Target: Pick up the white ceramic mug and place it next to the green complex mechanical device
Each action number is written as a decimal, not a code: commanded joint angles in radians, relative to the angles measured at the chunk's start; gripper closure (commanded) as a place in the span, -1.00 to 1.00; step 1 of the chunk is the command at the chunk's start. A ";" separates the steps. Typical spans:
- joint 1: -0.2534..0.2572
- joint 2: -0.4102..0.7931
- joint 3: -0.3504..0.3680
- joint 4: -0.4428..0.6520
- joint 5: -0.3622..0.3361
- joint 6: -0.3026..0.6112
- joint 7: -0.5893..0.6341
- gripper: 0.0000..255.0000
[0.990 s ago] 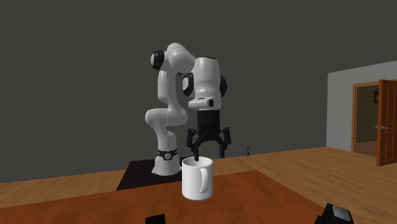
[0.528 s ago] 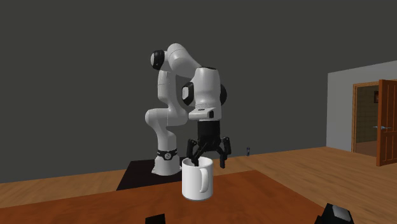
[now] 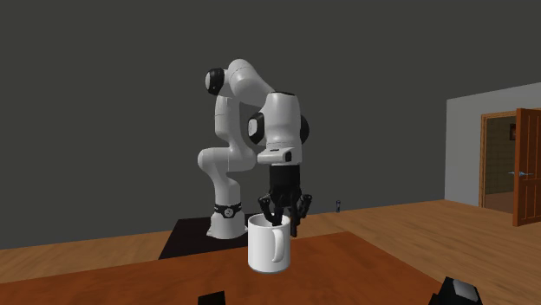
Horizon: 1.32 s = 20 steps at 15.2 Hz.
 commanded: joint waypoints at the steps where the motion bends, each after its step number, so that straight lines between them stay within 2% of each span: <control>1: 0.000 0.000 0.000 0.000 0.000 0.000 0.000 1.00; 8: 0.000 0.000 0.000 0.000 0.000 0.000 0.000 1.00; 20: 0.002 -0.097 -0.006 0.074 0.027 -0.168 -0.022 1.00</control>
